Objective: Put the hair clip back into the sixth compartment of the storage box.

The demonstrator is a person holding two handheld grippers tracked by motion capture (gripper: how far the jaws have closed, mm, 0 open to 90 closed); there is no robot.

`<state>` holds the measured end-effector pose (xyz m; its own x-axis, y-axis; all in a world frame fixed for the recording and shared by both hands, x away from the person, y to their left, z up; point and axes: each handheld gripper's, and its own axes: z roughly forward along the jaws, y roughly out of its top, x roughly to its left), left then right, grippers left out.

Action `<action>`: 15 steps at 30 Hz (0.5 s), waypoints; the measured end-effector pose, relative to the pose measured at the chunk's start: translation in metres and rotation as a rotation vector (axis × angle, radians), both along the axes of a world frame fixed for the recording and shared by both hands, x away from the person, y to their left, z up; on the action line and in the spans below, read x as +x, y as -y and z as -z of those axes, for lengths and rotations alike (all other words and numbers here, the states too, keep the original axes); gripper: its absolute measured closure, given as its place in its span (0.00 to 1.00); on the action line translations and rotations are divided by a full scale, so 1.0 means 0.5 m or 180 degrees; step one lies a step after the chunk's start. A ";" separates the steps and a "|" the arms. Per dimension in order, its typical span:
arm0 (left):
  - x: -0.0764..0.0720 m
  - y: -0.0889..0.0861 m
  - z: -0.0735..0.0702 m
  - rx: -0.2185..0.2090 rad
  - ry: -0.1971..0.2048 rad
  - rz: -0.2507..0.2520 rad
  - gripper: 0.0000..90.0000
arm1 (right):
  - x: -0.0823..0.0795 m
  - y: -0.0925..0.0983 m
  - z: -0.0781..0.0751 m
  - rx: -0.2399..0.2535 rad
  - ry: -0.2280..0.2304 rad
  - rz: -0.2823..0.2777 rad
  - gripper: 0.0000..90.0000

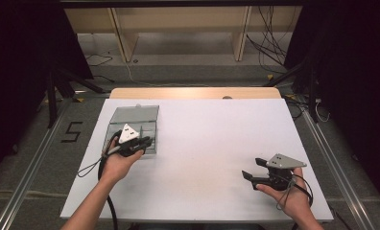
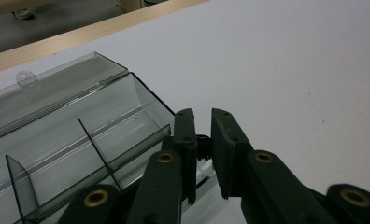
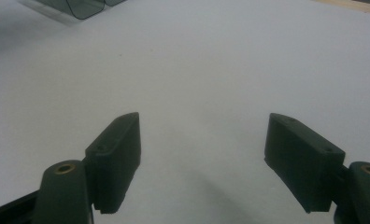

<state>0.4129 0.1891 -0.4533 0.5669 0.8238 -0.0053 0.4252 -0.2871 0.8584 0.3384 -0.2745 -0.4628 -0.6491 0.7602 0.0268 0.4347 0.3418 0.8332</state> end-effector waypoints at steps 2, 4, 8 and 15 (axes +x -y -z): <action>0.001 0.000 0.001 0.0017 0.0000 -0.0016 0.89 | 0.000 0.000 0.000 0.0000 -0.0003 0.0000 0.31; 0.002 0.000 0.002 0.0030 -0.0003 -0.0031 0.89 | 0.000 -0.001 0.001 0.0005 -0.0009 -0.0002 0.31; 0.005 0.002 0.005 0.0071 -0.0016 -0.0065 0.89 | 0.000 -0.001 0.001 0.0002 -0.0012 -0.0002 0.31; 0.011 0.007 0.011 0.0090 -0.0034 -0.0142 0.89 | 0.000 0.000 0.002 -0.0008 -0.0021 0.0004 0.31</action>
<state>0.4186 0.1858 -0.4586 0.5296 0.8481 0.0125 0.4473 -0.2918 0.8454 0.3385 -0.2743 -0.4636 -0.6481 0.7610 0.0293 0.4405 0.3433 0.8295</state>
